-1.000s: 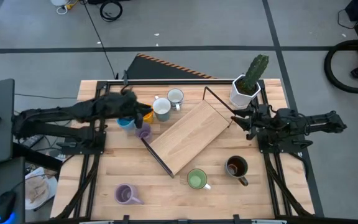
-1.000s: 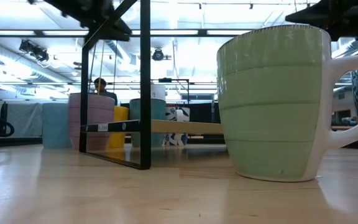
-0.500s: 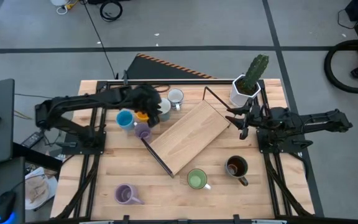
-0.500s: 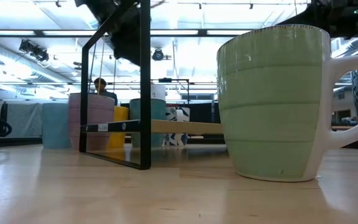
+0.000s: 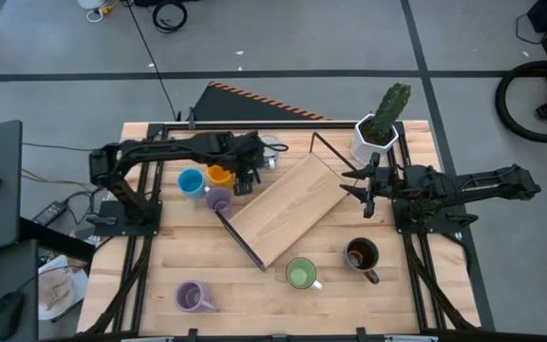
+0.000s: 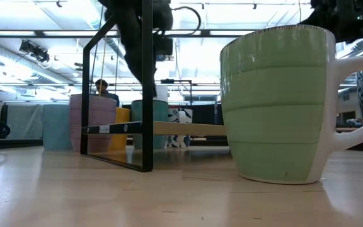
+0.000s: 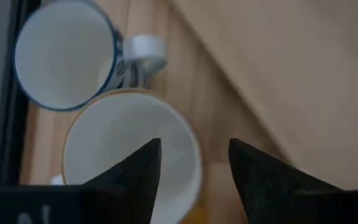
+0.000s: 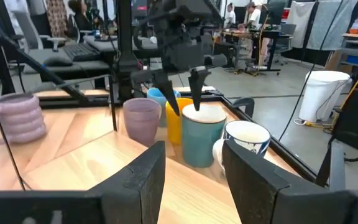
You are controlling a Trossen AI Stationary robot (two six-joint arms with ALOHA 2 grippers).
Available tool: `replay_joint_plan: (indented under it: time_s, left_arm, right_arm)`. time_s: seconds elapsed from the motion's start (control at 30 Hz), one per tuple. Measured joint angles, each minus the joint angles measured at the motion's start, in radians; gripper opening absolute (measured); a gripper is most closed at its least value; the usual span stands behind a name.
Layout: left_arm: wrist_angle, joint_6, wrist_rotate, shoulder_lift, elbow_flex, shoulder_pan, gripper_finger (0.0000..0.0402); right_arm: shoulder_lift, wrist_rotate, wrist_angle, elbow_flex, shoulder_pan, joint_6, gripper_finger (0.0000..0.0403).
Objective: Place coffee mugs
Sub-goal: Put the blue mug on the shelf
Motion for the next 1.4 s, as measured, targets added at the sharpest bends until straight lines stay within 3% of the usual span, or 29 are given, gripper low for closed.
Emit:
replay_joint_plan:
  time_s: [0.13, 0.33, 0.93, 1.2, 1.4]
  left_arm:
    - [-0.008, 0.017, -0.082, 0.033, 0.0, -0.001, 0.0193]
    - [-0.02, 0.011, -0.061, 0.045, 0.001, -0.001, 0.0179]
    - [-0.007, 0.016, -0.012, 0.045, 0.001, -0.008, 0.0019]
    - [-0.011, 0.005, 0.003, 0.046, 0.001, -0.011, 0.0019]
    - [-0.083, 0.009, -0.043, 0.048, 0.062, -0.051, 0.0019]
  right_arm:
    - [0.012, 0.0, -0.002, 0.0, 0.0, -0.014, 0.0167]
    - [0.017, -0.001, -0.002, 0.0, 0.0, -0.018, 0.0167]
    - [0.021, -0.014, -0.001, 0.0, 0.0, -0.014, 0.0167]
    - [0.021, -0.014, -0.001, 0.0, 0.0, -0.01, 0.0167]
    - [0.021, -0.014, -0.001, 0.0, 0.0, -0.003, 0.0167]
